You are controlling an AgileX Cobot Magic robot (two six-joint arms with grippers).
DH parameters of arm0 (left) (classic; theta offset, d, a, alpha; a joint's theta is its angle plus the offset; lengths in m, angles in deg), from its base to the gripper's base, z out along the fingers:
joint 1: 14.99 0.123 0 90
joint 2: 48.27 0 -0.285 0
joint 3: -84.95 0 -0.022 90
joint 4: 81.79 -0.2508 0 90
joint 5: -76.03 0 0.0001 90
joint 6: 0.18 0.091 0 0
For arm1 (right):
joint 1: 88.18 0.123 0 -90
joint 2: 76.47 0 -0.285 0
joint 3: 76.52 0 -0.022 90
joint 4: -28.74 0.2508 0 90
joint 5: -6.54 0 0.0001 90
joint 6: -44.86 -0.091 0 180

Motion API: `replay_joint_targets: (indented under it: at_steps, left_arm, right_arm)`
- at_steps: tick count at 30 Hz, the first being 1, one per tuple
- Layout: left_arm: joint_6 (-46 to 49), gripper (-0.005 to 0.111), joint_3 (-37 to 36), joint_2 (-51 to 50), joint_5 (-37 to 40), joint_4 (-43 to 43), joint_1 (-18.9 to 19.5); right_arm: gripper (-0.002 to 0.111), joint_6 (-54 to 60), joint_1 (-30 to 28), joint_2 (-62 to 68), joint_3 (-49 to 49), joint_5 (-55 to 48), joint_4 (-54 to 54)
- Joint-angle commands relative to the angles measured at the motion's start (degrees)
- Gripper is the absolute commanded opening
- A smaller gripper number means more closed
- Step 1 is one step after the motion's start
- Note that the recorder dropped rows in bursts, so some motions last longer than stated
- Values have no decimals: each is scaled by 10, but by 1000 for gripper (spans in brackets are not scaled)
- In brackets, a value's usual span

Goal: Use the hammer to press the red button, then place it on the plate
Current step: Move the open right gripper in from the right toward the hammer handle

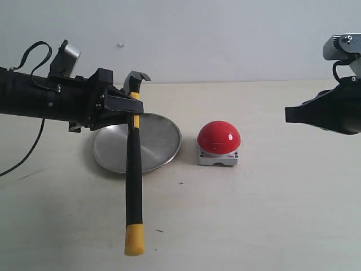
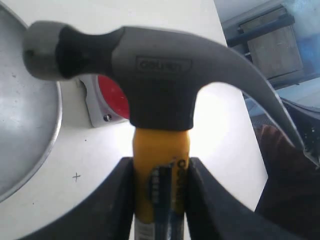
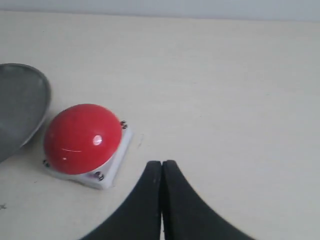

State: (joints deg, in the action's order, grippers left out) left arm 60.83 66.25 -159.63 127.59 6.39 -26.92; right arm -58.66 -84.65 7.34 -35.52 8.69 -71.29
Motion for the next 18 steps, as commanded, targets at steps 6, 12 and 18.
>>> replay_joint_targets:
  at_steps: [6,12,18]
  left_arm:
    - [4,0,0,7,30,20,-2]
    - [13,0,0,7,5,23,-2]
    - [15,0,0,7,-10,30,-2]
  right_arm:
    - [0,176,-2,31,-19,-206,76]
    - [0,660,-2,74,-99,-373,549]
    - [0,1028,-2,118,-179,-510,1026]
